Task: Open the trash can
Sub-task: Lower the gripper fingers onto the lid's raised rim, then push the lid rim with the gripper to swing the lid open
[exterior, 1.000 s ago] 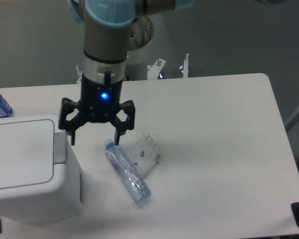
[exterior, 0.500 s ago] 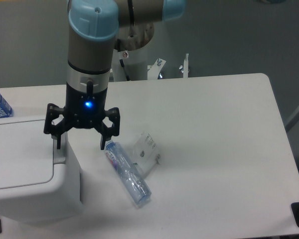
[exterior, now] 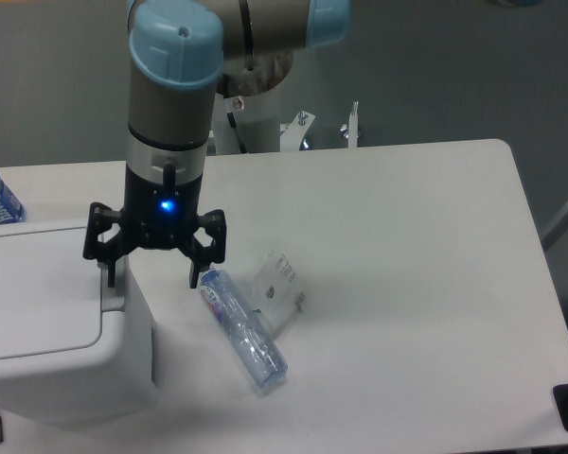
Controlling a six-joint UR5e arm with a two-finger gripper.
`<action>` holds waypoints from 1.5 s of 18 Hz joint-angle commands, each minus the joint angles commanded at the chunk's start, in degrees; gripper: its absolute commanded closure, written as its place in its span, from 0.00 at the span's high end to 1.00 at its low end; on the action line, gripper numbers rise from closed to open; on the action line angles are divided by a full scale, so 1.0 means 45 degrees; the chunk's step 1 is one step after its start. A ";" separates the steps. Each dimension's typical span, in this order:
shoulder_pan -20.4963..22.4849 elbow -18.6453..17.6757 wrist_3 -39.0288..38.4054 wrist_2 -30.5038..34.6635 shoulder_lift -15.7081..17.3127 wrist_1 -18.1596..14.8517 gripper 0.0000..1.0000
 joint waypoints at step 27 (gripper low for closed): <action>-0.0039 -0.0098 0.0020 0.0059 -0.0098 0.0196 1.00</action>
